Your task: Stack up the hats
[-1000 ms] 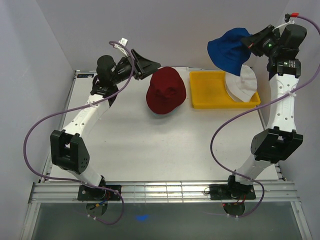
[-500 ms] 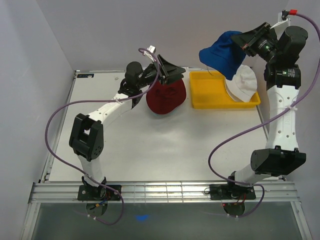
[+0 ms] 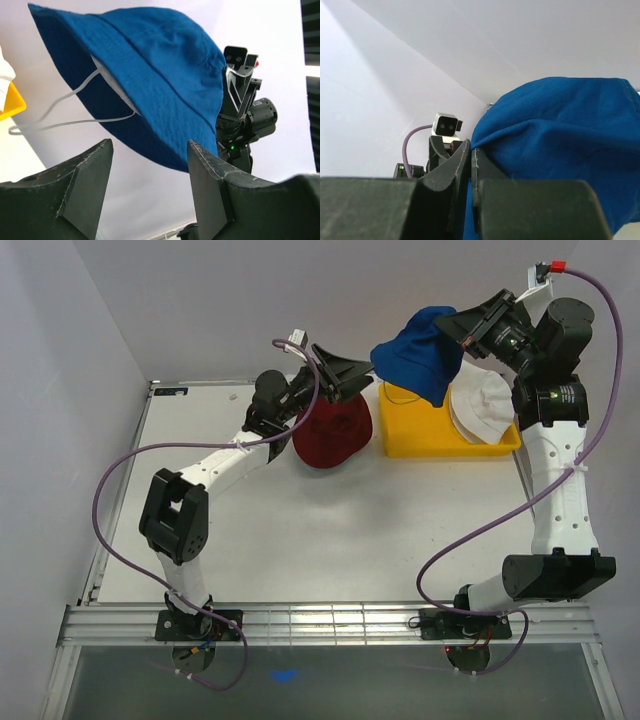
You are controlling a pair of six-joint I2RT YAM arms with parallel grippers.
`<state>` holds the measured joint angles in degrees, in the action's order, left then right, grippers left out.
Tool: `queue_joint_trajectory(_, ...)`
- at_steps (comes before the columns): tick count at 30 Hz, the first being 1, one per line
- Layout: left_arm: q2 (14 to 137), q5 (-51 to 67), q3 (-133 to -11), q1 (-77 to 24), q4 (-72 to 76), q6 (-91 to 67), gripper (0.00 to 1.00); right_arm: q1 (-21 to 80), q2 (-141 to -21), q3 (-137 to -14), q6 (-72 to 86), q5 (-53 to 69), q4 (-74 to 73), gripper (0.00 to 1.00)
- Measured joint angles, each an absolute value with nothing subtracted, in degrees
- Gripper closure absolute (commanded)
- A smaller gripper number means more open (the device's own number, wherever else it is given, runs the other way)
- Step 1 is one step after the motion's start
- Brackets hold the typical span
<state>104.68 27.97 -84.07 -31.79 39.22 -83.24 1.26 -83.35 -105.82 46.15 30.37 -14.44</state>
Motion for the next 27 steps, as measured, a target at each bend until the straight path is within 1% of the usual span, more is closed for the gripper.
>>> queue_joint_trajectory(12,102.96,24.18,-82.26,-31.9,42.72,-85.65,0.31,6.85,-83.4,-105.01,45.87,29.95,-14.41,0.92)
queue_joint_trajectory(14,102.96,24.18,-82.26,-31.9,42.78,-86.06,0.32,7.31,-83.46,-105.01,45.82,29.95,-14.41,0.92)
queue_joint_trajectory(15,102.96,24.16,-82.26,-31.9,42.87,-86.21,0.34,7.57,-83.53,-105.01,45.74,29.98,-14.41,0.92)
queue_joint_trajectory(16,102.96,24.14,-82.26,-31.9,42.94,-86.39,0.39,7.73,-83.61,-105.01,45.65,29.98,-14.41,0.92)
queue_joint_trajectory(18,102.96,24.03,-82.28,-31.9,43.13,-86.74,0.54,7.97,-83.77,-105.01,45.3,29.93,-14.48,0.92)
queue_joint_trajectory(19,103.04,23.92,-82.43,-31.9,43.22,-86.85,0.66,8.01,-83.83,-105.01,45.01,29.93,-14.52,0.92)
queue_joint_trajectory(21,103.61,23.83,-83.53,-31.9,43.4,-87.05,0.77,8.05,-83.83,-104.97,44.53,29.95,-14.72,0.92)
queue_joint_trajectory(22,103.88,23.81,-84.14,-31.9,43.46,-87.05,0.87,8.05,-83.83,-104.97,44.36,29.95,-14.81,0.92)
queue_joint_trajectory(25,105.19,23.92,-86.74,-31.79,43.9,-87.68,0.95,8.05,-83.85,-104.77,43.77,29.93,-15.09,0.92)
queue_joint_trajectory(26,105.6,24.01,-87.57,-31.73,44.31,-87.88,1.0,8.05,-83.85,-104.77,43.55,29.93,-15.29,0.92)
queue_joint_trajectory(27,106.13,24.08,-88.36,-31.62,44.69,-88.23,1.0,8.01,-83.9,-104.77,43.27,29.93,-15.44,0.92)
